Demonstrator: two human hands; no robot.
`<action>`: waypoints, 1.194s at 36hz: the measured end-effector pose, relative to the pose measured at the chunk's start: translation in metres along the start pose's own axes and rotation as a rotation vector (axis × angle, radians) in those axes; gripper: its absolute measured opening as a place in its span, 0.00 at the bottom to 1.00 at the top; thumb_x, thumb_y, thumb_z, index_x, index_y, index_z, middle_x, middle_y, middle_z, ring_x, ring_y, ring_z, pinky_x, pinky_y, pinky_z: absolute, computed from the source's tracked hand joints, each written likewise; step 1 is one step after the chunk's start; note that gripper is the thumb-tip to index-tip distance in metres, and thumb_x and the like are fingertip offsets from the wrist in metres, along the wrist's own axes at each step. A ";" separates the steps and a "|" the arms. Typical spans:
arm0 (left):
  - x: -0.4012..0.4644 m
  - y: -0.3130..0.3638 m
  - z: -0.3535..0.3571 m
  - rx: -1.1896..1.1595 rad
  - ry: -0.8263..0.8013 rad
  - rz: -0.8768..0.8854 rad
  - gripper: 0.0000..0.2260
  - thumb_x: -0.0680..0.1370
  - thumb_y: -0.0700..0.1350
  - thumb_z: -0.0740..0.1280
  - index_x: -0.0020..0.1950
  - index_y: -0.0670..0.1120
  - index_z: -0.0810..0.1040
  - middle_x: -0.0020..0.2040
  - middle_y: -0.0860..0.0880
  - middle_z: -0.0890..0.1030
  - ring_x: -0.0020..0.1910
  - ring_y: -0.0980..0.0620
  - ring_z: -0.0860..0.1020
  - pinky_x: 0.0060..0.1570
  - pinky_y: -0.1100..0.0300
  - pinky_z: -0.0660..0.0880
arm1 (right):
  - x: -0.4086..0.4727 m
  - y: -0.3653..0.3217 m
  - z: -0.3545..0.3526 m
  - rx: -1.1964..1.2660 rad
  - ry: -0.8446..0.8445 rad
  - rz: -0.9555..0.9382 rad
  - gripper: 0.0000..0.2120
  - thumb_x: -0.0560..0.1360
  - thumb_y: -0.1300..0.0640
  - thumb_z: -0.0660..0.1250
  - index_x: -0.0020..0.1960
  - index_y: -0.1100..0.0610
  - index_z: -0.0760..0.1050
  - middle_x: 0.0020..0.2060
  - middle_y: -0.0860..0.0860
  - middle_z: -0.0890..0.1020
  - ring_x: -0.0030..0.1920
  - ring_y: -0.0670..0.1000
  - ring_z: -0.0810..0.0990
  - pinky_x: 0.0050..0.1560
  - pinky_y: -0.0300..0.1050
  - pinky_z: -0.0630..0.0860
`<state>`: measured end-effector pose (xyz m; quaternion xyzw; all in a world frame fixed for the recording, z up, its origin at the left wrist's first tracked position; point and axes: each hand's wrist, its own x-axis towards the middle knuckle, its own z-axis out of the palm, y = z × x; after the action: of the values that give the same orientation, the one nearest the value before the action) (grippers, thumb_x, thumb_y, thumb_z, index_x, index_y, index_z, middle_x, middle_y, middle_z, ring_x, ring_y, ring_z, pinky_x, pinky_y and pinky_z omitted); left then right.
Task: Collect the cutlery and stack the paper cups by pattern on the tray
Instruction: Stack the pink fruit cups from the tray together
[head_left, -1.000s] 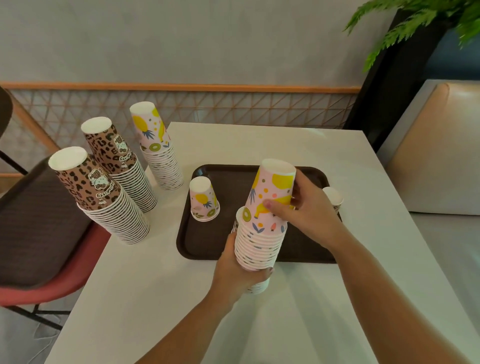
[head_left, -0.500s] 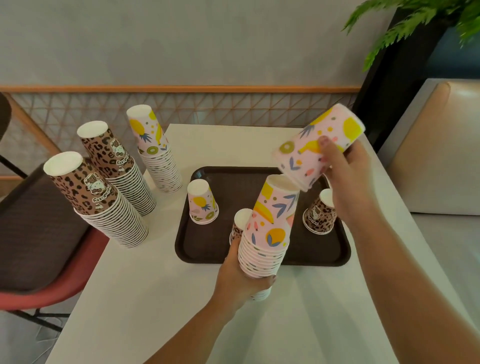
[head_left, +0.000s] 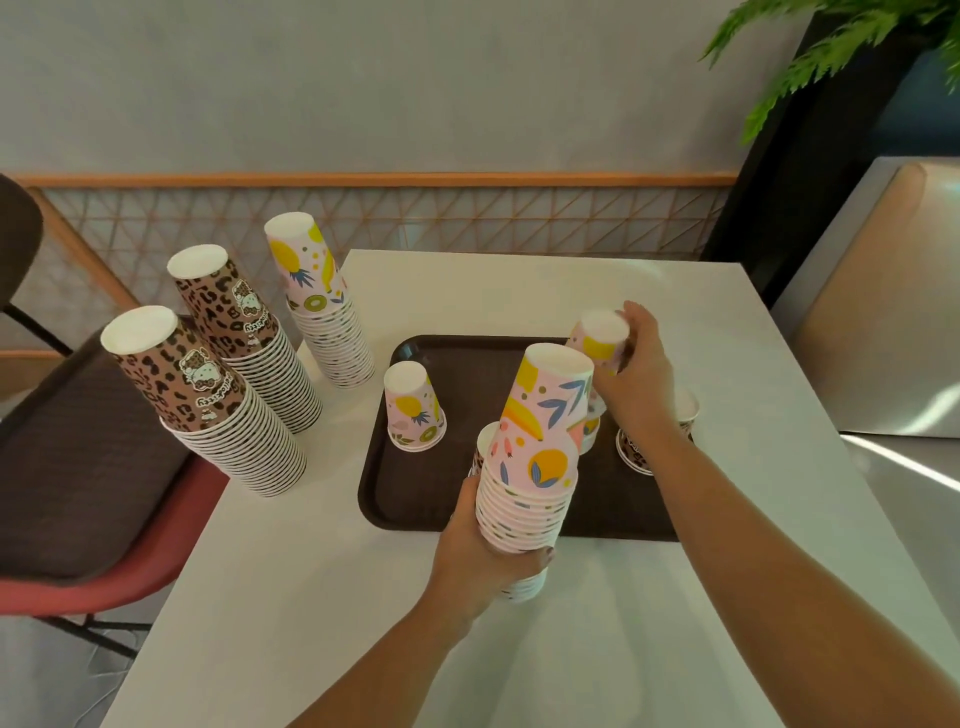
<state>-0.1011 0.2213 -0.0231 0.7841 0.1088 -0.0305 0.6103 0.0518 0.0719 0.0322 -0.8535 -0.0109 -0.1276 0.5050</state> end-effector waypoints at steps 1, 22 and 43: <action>0.000 0.001 0.000 0.012 0.001 0.010 0.44 0.57 0.50 0.79 0.69 0.46 0.65 0.63 0.52 0.76 0.63 0.53 0.74 0.63 0.51 0.74 | -0.004 -0.003 -0.002 -0.009 0.026 -0.024 0.33 0.70 0.52 0.72 0.70 0.55 0.61 0.67 0.50 0.71 0.67 0.50 0.69 0.61 0.39 0.65; 0.003 0.015 0.005 -0.043 -0.039 0.023 0.42 0.59 0.44 0.80 0.70 0.50 0.64 0.64 0.53 0.75 0.63 0.54 0.74 0.64 0.50 0.72 | -0.070 -0.051 -0.032 0.143 -0.354 -0.071 0.20 0.69 0.48 0.71 0.57 0.46 0.68 0.47 0.37 0.78 0.46 0.39 0.80 0.45 0.34 0.78; 0.003 0.008 0.002 -0.101 -0.022 -0.016 0.38 0.59 0.42 0.80 0.65 0.52 0.69 0.58 0.56 0.79 0.58 0.57 0.77 0.59 0.58 0.75 | -0.030 -0.070 -0.047 0.556 -0.120 0.084 0.17 0.72 0.51 0.69 0.57 0.57 0.74 0.51 0.51 0.83 0.50 0.50 0.83 0.52 0.50 0.79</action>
<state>-0.0963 0.2178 -0.0168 0.7511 0.1095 -0.0385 0.6499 0.0023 0.0689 0.1071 -0.6881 -0.0398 -0.0479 0.7229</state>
